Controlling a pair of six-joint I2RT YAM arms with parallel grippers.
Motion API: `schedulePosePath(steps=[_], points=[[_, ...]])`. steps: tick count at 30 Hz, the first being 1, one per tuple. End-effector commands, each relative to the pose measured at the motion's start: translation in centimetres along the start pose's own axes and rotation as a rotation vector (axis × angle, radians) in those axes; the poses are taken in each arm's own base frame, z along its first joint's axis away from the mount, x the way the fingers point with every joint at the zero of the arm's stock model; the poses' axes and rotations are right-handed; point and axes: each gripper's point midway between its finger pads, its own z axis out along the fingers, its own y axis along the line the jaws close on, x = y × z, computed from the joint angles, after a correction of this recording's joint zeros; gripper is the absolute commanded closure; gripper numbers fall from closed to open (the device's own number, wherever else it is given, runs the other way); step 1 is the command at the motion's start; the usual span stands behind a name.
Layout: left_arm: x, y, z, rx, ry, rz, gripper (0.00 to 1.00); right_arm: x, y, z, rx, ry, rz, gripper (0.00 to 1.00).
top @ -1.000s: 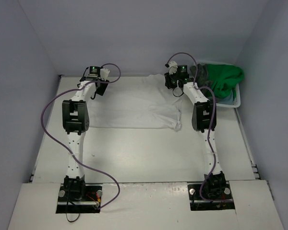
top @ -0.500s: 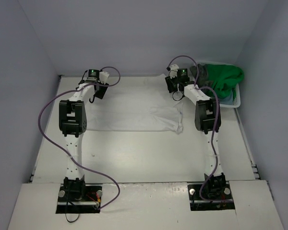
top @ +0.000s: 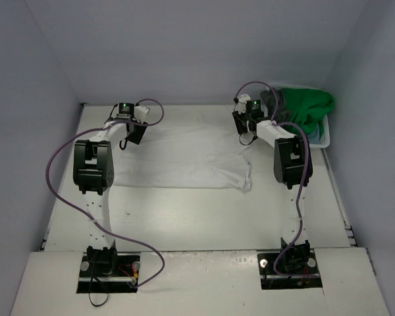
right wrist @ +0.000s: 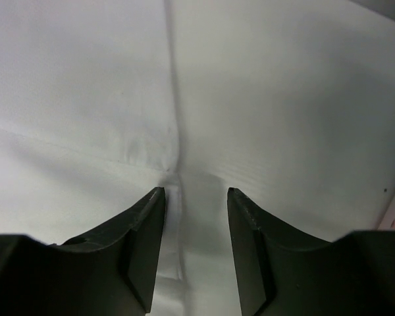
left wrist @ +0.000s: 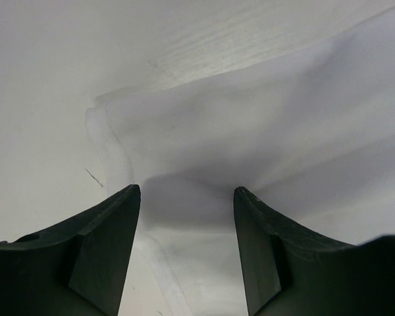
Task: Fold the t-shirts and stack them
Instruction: Grap the side of the flattened tshirt furthest away from the robot with both arms
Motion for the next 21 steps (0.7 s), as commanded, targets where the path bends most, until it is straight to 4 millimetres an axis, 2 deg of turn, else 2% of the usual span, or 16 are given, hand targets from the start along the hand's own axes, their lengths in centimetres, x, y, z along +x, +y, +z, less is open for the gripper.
schedulePosePath(steps=[1,3,4,6,7,8,11,14,21], points=[[-1.8,0.6,-3.2,-0.009,-0.072,-0.016,0.46,-4.7,-0.7,-3.9,0.021,-0.123,0.002,0.61],[-1.8,0.5,-3.8,-0.005,-0.078,-0.019,0.46,-4.4,-0.6,-4.8,0.015,-0.121,0.001,0.61],[-1.5,0.4,-4.0,-0.002,-0.074,-0.017,0.46,-3.2,-0.1,-4.9,0.005,-0.096,-0.003,0.61],[-0.6,-0.3,-4.4,0.014,-0.064,-0.017,0.46,-3.0,0.0,-6.0,-0.002,-0.098,-0.006,0.61],[-0.5,-0.3,-4.6,0.017,-0.067,-0.019,0.46,-1.8,0.3,-6.1,-0.012,-0.075,-0.012,0.61],[0.2,-0.6,-4.8,0.024,-0.057,-0.017,0.46,-1.7,0.4,-6.4,-0.013,-0.075,-0.016,0.61],[0.6,-0.9,-5.5,0.03,-0.06,-0.017,0.46,-1.6,0.5,-7.3,-0.014,-0.077,-0.03,0.59],[1.0,-0.9,-5.6,0.023,-0.06,-0.01,0.46,-2.6,0.1,-7.7,-0.003,-0.098,-0.033,0.58],[-1.2,0.7,-5.9,-0.023,-0.084,0.007,0.46,-5.7,-0.6,-7.9,0.006,-0.156,-0.015,0.57]])
